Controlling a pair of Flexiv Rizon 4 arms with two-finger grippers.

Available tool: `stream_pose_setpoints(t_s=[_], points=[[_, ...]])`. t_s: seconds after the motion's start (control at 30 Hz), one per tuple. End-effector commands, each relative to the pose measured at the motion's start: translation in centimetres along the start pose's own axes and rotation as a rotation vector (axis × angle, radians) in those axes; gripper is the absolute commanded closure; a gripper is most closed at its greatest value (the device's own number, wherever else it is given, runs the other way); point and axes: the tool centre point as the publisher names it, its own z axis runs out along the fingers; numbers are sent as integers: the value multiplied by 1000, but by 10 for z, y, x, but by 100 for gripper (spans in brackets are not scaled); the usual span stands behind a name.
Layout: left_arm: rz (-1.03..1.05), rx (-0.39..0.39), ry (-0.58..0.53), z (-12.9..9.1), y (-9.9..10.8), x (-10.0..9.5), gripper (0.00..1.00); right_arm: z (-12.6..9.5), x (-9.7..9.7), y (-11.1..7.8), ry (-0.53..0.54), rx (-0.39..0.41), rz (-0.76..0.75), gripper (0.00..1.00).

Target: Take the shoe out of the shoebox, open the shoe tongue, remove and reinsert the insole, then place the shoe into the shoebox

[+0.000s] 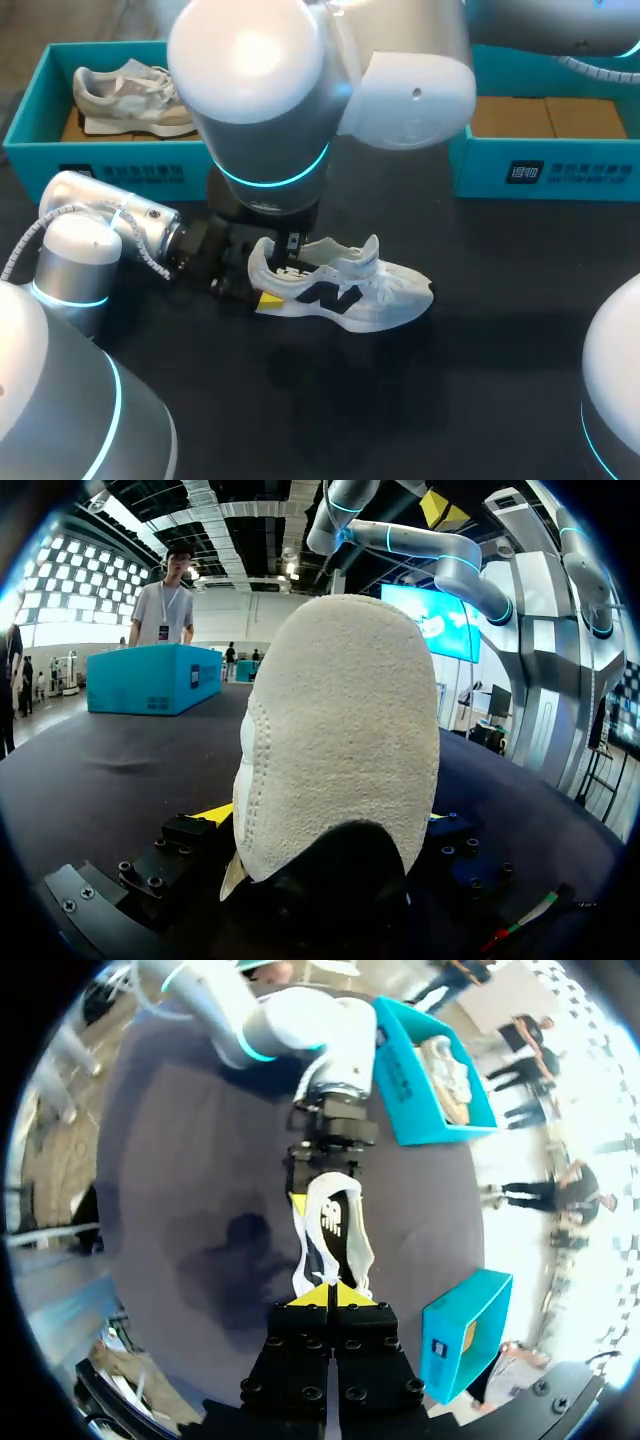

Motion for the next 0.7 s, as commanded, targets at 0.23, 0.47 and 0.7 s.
stream_pose_setpoints(t_s=[0.23,0.47,0.7], points=[[-1,-2,0,0,-1,0,100,20,-7,7,61,10,-54,100],[-1,-2,0,0,-1,0,100,27,-6,11,65,38,-81,100],[-1,-2,0,0,-1,0,100,61,-10,21,73,68,-152,100]])
